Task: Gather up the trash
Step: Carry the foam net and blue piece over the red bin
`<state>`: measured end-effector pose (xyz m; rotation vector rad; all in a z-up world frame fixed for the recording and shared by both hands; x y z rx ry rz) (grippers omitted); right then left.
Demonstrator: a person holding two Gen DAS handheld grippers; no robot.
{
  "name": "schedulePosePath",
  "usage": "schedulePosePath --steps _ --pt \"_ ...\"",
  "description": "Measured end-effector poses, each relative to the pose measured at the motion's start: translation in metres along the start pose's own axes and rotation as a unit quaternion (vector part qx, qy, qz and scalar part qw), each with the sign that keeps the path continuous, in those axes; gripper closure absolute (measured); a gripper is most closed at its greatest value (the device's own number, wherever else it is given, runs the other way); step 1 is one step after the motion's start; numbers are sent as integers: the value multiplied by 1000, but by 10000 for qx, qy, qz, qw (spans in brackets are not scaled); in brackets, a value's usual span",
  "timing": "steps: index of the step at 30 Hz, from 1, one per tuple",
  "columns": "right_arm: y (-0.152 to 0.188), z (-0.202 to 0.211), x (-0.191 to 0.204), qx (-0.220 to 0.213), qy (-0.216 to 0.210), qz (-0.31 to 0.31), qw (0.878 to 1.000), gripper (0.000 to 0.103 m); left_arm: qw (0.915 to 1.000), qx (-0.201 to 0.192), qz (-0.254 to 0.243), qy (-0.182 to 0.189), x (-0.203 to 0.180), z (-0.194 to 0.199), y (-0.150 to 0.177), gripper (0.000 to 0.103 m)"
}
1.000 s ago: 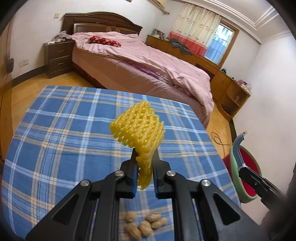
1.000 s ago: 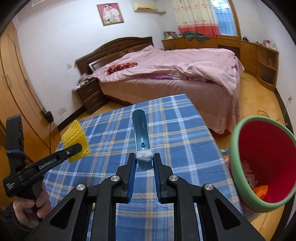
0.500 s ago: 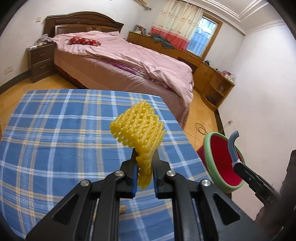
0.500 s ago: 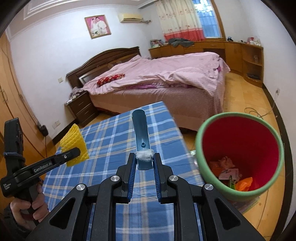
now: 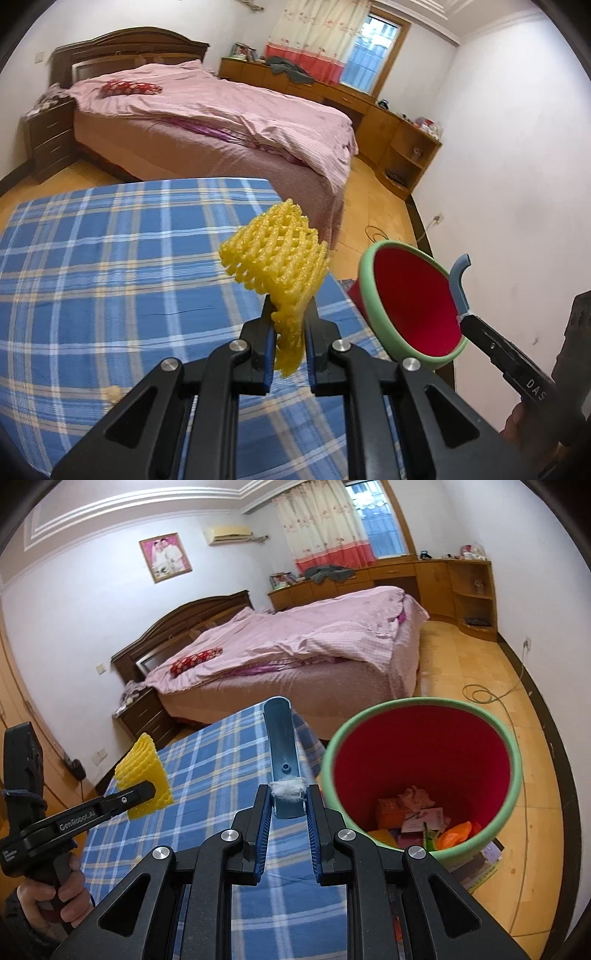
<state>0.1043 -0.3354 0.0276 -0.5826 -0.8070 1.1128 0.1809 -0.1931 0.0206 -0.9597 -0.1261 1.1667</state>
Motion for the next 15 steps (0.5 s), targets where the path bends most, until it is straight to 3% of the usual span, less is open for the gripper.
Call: schedulePosePath --steps 15 --pt "0 0 -75 -62 369 -666 9971 85 9958 415 -721 371 -82 -61 8 91"
Point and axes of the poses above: each gripper's, at about its wrist camera, not at the fingertips, and z roughly against the way its jaws point, x to its left, y to its underside, the point moved 10 cm from there along -z, roughly the way its jaws point, and after that the axes turned 5 degrees about y, right-handed, at the moved point
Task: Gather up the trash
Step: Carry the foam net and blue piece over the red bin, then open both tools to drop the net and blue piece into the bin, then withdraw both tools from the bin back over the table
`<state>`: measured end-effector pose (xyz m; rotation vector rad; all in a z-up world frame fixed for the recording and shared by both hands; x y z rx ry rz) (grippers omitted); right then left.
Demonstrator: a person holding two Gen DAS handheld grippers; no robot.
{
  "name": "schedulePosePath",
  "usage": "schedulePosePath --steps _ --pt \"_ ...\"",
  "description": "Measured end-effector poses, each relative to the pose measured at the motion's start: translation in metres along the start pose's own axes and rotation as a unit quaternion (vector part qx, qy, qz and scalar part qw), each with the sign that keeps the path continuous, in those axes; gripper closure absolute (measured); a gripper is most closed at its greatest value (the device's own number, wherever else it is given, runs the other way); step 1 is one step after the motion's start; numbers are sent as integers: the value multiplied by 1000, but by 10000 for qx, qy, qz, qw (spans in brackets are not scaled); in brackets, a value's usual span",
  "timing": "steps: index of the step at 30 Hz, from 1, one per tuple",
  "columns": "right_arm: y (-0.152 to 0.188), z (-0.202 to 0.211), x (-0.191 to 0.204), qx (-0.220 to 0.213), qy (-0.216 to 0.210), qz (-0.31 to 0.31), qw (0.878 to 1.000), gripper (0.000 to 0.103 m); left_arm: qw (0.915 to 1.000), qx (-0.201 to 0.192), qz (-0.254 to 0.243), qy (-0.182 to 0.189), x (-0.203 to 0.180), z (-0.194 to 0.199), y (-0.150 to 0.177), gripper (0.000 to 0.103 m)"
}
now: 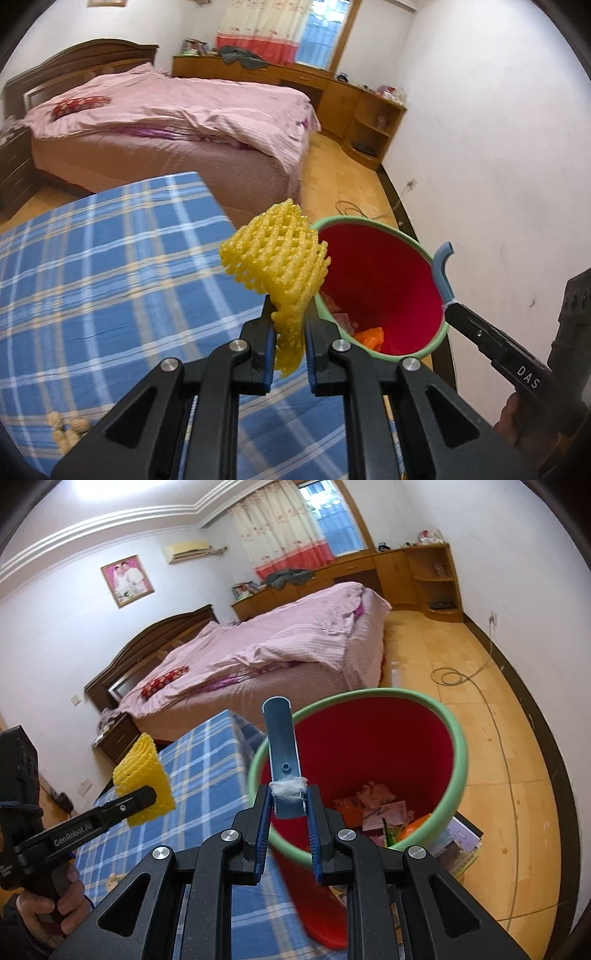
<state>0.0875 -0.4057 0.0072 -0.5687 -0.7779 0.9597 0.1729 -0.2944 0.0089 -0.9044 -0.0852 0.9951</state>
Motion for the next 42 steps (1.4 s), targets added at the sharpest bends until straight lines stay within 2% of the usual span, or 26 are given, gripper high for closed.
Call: schedulePosePath --steps 7,13,19,20,23,26,35,38,42 --pt "2 -14 -29 128 128 -234 9996 85 9991 255 -248 215 -36 -42 2 91" --pt "5 -26 -47 247 225 -346 9988 84 9975 533 -346 300 -52 -76 11 91" --pt "7 -36 -56 343 291 -386 9982 82 9963 640 -436 379 -58 -94 16 91" --pt "7 -36 -57 350 306 -391 9982 82 9963 617 -469 376 -60 -94 17 89" --pt "8 -38 -58 385 333 -411 9979 82 9962 616 -531 323 -61 -95 17 71" --pt "7 -38 -58 388 336 -472 9976 76 9965 594 -511 288 -61 -94 16 64" --pt "5 -31 -54 319 323 -425 9981 71 9975 573 -378 193 -53 -82 16 61" --pt "5 -26 -49 290 307 -400 9983 57 9980 541 -309 141 -47 -72 17 61" --pt "5 -19 -38 247 228 -324 9989 56 9985 505 -209 59 -38 -57 18 61"
Point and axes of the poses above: each gripper's, at about its wrist camera, not at the fingertips, and z roughly against the way its jaws point, x to its left, y to its underside, the point moved 10 cm from there along -z, roughly the way its jaws point, and after that the axes turned 5 degrees about y, right-handed, at the moved point
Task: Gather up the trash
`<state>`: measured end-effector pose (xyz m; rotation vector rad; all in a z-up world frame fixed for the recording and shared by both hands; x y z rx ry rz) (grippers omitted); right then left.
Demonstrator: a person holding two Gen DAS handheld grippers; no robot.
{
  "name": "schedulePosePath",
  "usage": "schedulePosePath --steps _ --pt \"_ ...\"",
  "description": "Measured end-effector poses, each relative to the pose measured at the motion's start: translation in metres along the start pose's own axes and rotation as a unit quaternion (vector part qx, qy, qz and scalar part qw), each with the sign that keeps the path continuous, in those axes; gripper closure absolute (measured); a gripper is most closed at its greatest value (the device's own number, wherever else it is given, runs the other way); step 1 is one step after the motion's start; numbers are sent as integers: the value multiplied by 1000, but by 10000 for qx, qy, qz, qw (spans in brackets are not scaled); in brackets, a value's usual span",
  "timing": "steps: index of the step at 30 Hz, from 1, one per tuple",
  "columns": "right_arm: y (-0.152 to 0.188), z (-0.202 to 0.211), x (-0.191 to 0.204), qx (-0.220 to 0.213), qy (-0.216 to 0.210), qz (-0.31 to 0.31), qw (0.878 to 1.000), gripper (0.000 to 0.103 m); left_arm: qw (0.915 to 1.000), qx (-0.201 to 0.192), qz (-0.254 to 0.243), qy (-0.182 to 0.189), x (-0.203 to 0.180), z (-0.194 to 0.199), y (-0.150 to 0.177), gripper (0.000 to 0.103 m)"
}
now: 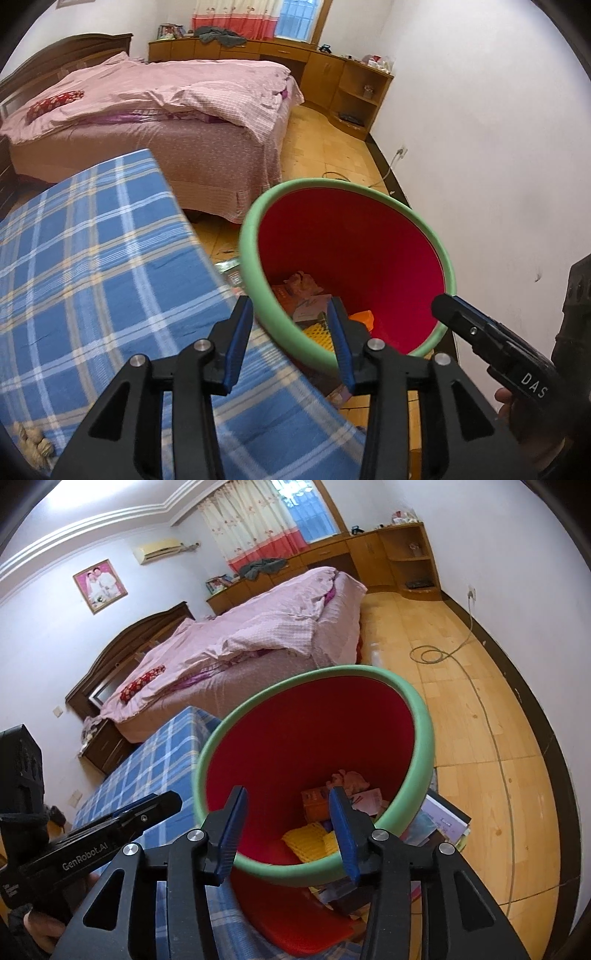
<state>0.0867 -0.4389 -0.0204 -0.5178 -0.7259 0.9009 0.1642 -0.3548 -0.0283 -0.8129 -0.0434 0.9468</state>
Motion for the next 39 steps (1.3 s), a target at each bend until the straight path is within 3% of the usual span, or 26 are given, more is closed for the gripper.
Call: schedulePosePath --steps 9,12,21,31,39 --pt "9 22 42 -99 -274 316 9991 44 9988 -191 346 -273 32 48 11 61" --pt "14 30 58 -121 -375 435 9983 43 9977 -297 470 -386 47 65 15 55" --pt "32 50 110 -199 -677 861 9938 38 9909 -672 831 -820 91 126 37 54" --pt "61 71 161 -358 -934 1339 9859 27 9776 -1092 1133 -1399 136 191 68 54" --pt "83 79 189 -561 -1001 1645 9797 26 9639 -1363 1218 -1936 158 227 93 54"
Point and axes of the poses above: each gripper's, at about its wrist camera, not at the fingertips, and z roughly against the way its jaws point, x to its left, y to its underside, the point moved 10 cm from there along -z, roughly the way its jaws point, and after that the axes turned 5 degrees about y, right-handed, at the moved point
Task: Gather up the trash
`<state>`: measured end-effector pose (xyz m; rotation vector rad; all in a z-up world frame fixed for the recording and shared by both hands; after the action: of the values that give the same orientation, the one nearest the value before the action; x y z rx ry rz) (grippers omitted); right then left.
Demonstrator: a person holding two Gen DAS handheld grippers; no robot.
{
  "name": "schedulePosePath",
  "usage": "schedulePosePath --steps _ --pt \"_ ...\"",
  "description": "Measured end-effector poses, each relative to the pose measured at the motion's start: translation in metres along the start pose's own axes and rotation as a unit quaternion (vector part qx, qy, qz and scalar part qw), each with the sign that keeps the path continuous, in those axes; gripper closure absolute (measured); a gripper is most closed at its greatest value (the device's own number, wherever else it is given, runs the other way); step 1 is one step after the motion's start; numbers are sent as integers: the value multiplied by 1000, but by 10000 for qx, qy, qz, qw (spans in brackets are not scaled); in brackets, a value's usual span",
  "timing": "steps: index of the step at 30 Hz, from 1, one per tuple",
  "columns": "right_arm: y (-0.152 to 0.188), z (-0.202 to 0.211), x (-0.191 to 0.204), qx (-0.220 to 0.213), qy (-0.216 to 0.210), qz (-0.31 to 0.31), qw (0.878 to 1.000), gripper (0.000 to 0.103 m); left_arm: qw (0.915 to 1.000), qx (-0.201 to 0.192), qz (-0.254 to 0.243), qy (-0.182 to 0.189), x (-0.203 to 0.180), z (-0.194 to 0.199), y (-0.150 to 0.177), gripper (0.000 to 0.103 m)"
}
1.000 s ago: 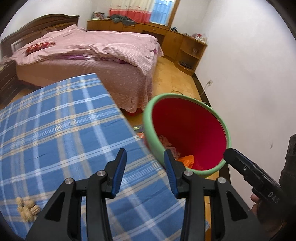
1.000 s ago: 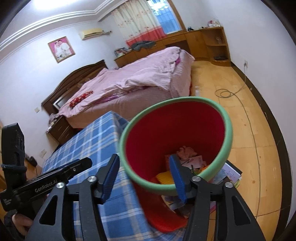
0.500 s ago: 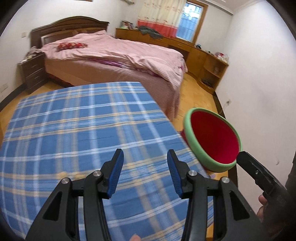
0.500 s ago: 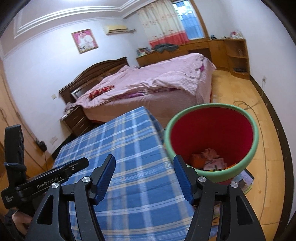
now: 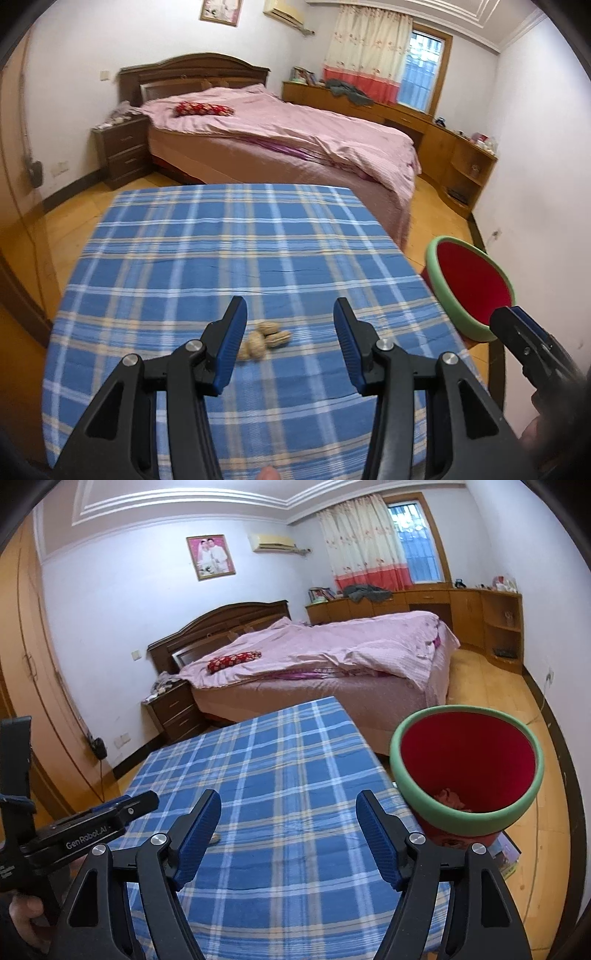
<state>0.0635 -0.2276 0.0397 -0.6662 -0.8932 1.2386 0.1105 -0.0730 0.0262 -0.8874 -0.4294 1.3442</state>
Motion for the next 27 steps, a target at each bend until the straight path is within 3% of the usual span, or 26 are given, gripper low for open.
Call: schedulePosePath --steps 12,27 --pt "19 3 25 -88 -1 279 9996 26 9980 -218 -46 -593 27 19 15 54" --pt "28 4 20 -14 25 181 9998 26 9973 -236 -4 -701 31 20 23 54"
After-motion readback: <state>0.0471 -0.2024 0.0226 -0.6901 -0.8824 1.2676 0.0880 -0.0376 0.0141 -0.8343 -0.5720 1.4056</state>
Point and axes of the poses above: each gripper's, at about its wrist camera, not at the fingertips, and z roughly against the way its jaws point, x to its left, y to its underside, the point moved 10 cm from there along -z, roughly the way its jaws point, and after that the axes turned 5 degrees about y, right-handed, at the moved point
